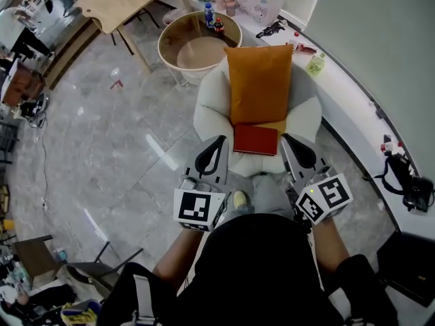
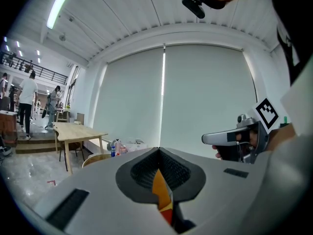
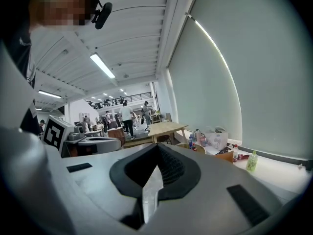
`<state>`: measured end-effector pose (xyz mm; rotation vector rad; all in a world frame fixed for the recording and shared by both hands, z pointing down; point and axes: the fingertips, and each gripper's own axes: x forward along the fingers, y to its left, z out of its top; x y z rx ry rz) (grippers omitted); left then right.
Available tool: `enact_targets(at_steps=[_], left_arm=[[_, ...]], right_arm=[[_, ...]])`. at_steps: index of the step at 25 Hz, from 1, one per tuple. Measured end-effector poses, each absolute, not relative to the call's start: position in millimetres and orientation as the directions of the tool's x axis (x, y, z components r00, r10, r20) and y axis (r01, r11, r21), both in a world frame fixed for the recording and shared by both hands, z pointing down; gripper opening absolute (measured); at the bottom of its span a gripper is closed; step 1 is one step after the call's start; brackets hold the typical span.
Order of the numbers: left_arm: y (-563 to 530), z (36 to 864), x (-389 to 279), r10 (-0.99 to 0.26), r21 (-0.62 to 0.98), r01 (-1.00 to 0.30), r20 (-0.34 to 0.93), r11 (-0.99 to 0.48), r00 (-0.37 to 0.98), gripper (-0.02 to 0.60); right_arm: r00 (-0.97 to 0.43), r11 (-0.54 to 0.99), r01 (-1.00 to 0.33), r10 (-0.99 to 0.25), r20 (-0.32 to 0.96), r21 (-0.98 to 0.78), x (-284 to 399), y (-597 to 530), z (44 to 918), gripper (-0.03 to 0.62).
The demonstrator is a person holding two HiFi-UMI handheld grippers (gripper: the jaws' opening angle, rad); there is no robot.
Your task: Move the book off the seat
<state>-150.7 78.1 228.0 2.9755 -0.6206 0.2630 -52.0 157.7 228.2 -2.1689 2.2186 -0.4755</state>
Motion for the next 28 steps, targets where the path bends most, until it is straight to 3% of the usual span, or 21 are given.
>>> enact_targets(at_steps=[11, 28], left_arm=[[59, 237, -105, -0.394, 0.063, -0.415, 0.213, -0.908, 0.894, 0.005], [28, 243, -1, -0.407, 0.027, -0.429, 0.265, -0.903, 0.874, 0.005]], right_arm=[[-0.018, -0.043, -0.963, -0.974, 0.225, -0.265, 5, 146, 243, 0.008], [-0.068, 0.008, -0.950, -0.981, 0.182, -0.311, 124, 84, 256, 0.008]])
